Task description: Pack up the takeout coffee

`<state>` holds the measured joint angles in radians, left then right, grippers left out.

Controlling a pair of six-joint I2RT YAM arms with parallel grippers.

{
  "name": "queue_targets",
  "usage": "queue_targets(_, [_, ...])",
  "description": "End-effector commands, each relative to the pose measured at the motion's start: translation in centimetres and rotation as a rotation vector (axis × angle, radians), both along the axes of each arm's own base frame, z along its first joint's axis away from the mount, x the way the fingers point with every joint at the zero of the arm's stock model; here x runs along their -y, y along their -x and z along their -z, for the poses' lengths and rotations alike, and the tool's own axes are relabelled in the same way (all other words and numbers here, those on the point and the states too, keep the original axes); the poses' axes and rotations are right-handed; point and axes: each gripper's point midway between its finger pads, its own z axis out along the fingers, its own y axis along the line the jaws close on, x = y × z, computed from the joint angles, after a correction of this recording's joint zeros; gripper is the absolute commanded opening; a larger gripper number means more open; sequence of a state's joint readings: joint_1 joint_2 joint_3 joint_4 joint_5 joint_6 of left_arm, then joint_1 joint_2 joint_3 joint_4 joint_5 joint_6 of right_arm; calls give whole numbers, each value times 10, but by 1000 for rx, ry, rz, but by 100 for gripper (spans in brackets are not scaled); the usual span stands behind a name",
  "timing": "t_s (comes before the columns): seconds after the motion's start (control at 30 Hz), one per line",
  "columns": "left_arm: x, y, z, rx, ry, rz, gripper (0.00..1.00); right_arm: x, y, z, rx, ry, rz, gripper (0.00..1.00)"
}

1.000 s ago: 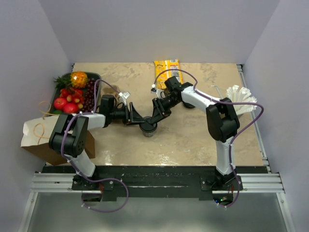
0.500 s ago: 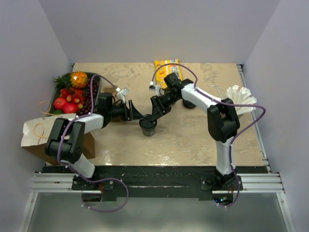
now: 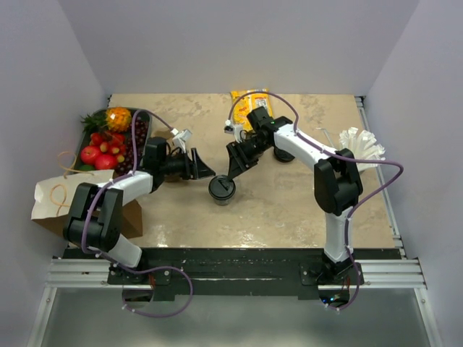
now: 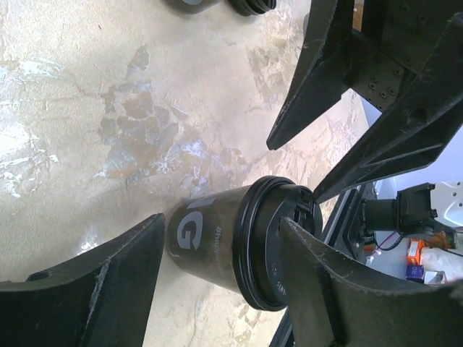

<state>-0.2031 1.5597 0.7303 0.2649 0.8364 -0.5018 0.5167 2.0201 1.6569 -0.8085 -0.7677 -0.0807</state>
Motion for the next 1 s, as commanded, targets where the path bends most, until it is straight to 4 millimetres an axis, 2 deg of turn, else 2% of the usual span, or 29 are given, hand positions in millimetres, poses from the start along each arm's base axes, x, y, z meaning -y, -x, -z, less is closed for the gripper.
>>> queue_targets(0.0, [-4,1,-8,65,-19,9,68,-5,-7,-27,81,-40,-22,58])
queue_targets(0.37, [-3,12,-4,60,-32,72,68,-27,-9,-26,39,-109,-54,58])
queue_targets(0.67, [-1,8,0,36,-23,71,66,-34,-13,-8,9,-104,-48,57])
queue_targets(0.77, [-1,8,2,28,-24,71,66,-38,-13,-5,-13,-117,-42,53])
queue_targets(0.9, [-3,9,9,13,-35,59,65,-41,-9,2,-87,-128,-13,40])
queue_targets(0.97, [-4,10,13,8,-47,53,65,-41,-7,6,-101,-128,-8,38])
